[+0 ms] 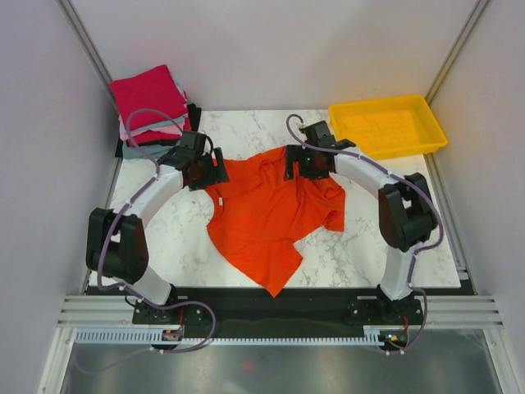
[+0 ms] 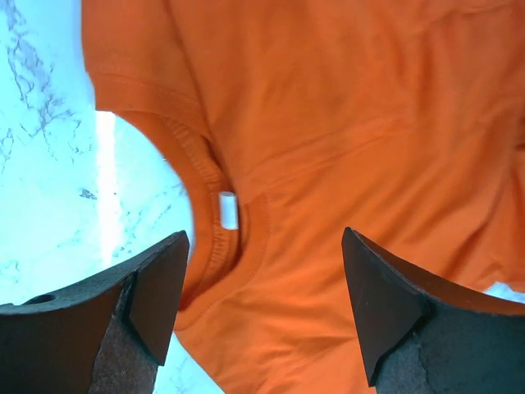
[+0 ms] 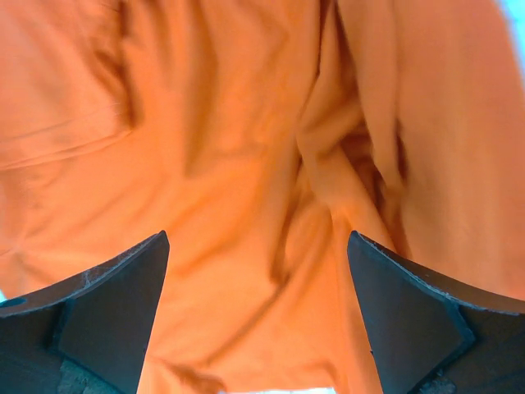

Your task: Fold and stack the t-shirts

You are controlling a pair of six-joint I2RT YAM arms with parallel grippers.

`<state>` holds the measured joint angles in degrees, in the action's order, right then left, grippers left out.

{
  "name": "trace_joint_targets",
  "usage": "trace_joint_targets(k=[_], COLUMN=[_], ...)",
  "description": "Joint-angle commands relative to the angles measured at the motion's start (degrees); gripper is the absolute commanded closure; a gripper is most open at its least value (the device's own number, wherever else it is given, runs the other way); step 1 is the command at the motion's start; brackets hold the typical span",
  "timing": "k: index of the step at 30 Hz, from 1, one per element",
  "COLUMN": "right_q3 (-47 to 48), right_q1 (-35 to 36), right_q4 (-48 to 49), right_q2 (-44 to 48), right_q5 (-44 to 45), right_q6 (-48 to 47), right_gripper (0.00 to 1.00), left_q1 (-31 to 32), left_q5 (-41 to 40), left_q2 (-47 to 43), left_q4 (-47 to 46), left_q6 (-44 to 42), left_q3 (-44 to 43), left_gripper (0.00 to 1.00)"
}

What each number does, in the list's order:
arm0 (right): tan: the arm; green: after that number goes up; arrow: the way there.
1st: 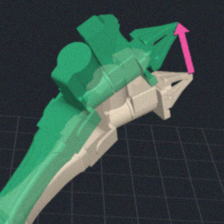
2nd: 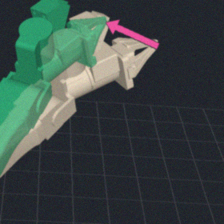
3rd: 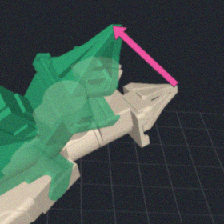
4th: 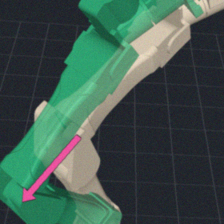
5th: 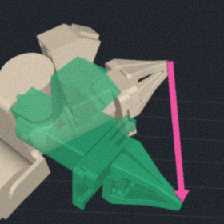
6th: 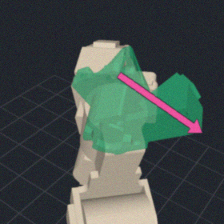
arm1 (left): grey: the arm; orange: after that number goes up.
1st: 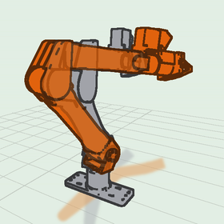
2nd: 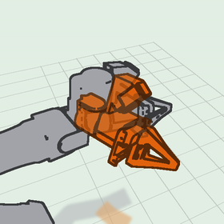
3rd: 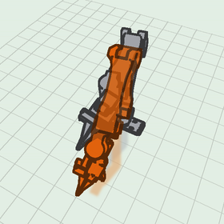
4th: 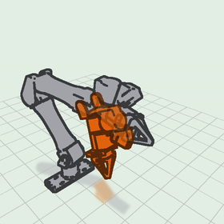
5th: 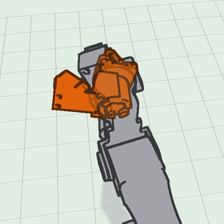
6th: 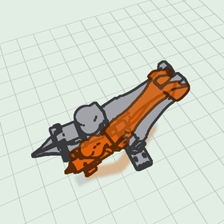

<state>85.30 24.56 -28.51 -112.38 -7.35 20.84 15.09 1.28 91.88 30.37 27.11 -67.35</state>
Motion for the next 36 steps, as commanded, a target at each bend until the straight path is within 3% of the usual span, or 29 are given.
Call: trace_joint_targets(k=[1,4,8,9,12,18,23,28,36], right_q3=[-2.58,-9.43,-22.76,-24.89,-32.02,-37.83,-38.45,-38.28,-38.71], right_q1=[-0.91,-1.97,-2.76,-3.19,-4.16,-4.6,-4.52,-4.52,-4.61], right_q4=[-0.93,-1.37,-1.98,-2.07,-2.42,-3.92,-5.06,-5.85,-6.38], right_q2=[15.74,23.23,37.97,40.37,48.73,57.71,58.94,59.29,59.12], right_q5=[3.47,6.55,11.13,12.27,13.15,12.63,11.32,11.31,11.93], right_q6=[-1.51,0.25,4.64,6.39,8.51,11.15,11.15,10.63,10.1], right_gripper=[0.02,0.02,0.02,0.02,0.02,0.02,0.03,0.03,0.02], left_q1=[4.32,13.45,28.03,34.15,46.2,58.71,62.25,62.69,62.69], left_q5=[-1.89,-4.26,-3.65,-4.52,-8.81,-12.09,-12.7,-14.55,-12.71], left_q2=[-8.01,-16.62,-25.41,-28.39,-31.75,-27.64,-20.96,-17.09,-10.41], left_q4=[4.51,6.45,7.86,7.43,4.8,1.11,-3.21,-5.67,-9.01], left_q6=[-2.77,-0.23,9.95,15.37,24.0,33.69,37.39,38.8,41.26], left_q3=[-1.39,3.25,13.8,16.0,24.26,25.52,26.13,26.57,25.78], left_gripper=[0.18,0.2,0.24,0.25,0.29,0.31,0.29,0.18,0.2])
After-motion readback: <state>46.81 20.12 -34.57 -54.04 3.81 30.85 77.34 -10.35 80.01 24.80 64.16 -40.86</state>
